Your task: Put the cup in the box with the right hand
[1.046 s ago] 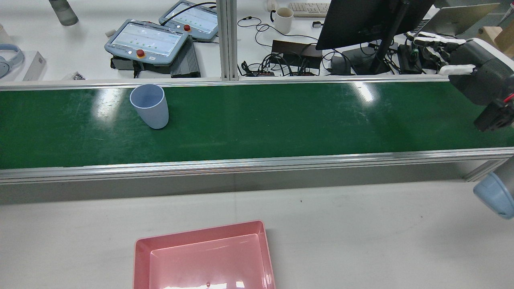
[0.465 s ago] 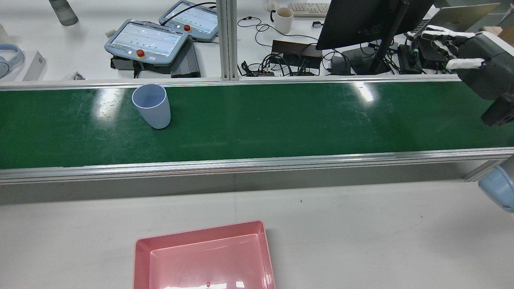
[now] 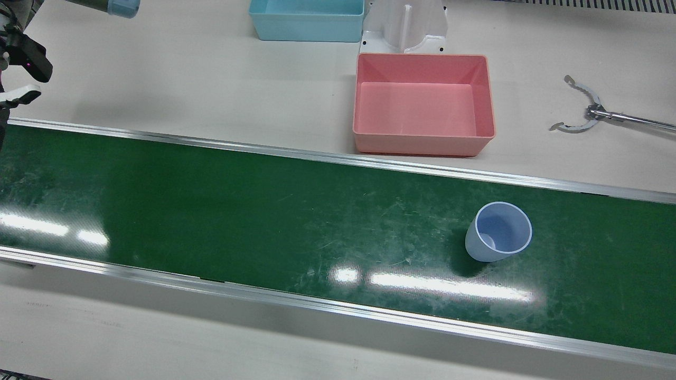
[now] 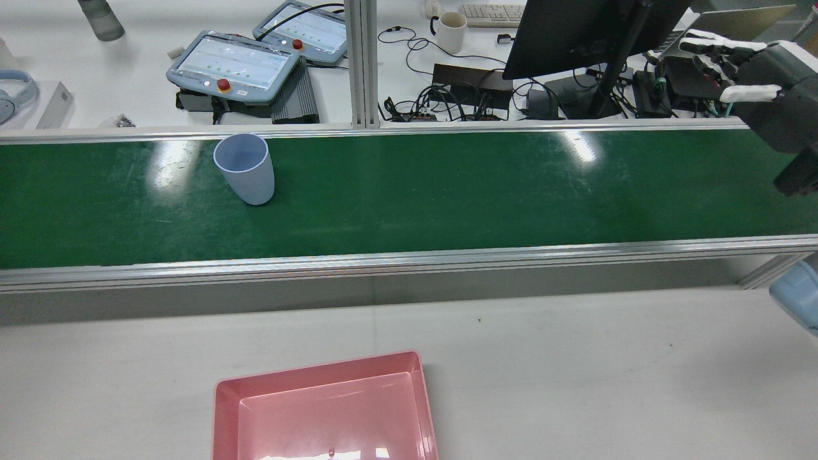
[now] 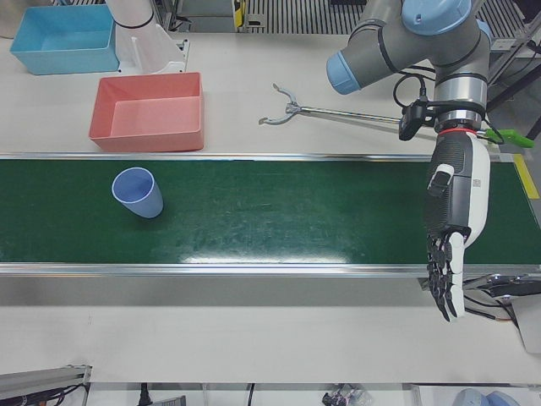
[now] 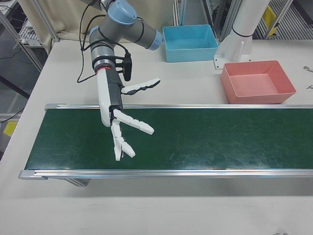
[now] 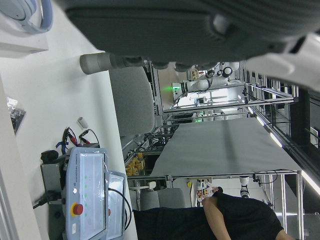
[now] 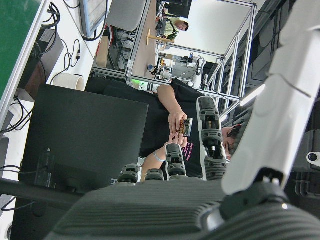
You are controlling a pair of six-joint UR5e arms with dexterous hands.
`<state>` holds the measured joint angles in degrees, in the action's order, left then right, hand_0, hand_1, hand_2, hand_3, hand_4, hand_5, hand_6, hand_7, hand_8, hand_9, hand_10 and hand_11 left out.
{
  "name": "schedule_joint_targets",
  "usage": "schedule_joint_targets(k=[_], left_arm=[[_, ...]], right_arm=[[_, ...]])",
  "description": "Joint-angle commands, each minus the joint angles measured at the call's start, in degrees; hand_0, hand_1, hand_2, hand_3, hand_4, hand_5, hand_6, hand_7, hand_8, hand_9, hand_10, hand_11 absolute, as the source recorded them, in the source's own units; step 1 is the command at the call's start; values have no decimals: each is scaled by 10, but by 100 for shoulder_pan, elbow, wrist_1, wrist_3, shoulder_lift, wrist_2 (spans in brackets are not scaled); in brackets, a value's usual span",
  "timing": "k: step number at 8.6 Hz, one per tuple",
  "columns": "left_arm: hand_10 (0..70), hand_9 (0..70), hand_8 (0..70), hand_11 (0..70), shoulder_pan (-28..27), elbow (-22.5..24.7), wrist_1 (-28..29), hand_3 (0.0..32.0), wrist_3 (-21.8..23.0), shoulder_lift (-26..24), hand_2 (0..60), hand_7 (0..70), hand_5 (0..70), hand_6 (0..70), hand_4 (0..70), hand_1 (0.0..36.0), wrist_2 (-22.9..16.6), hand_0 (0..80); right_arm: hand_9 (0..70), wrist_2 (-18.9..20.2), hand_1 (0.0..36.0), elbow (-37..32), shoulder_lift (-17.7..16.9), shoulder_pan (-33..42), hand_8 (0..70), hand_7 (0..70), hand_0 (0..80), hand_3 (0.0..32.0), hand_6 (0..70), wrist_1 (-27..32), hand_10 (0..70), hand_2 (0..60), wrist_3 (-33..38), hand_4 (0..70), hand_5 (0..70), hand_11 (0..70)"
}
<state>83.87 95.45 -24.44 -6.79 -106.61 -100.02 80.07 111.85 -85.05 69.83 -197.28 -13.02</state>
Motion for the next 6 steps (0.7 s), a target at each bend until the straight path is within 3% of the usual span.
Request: schedule_joint_targets(k=[1,4,6], left_arm=[[0,0,0,0,-2,0,1,0,3,0,0,0,0,0,0,0,0,0],[0,0,0,0,-2,0,1,0,-6,0,0,0,0,0,0,0,0,0],[0,0,0,0,-2,0,1,0,3,0,0,0,0,0,0,0,0,0]], right_arm=[[19,0,98,-67,-143,354,1,160,518,0,43,347,35,0,-51,230,48,67],[11,70,103,-304,-249,488,0,129,515,0,37,681,24,0,-130,218,47,51],[17,88,105,-330,-293,514,0,157,516,0,42,682,24,0,-130,235,47,51]])
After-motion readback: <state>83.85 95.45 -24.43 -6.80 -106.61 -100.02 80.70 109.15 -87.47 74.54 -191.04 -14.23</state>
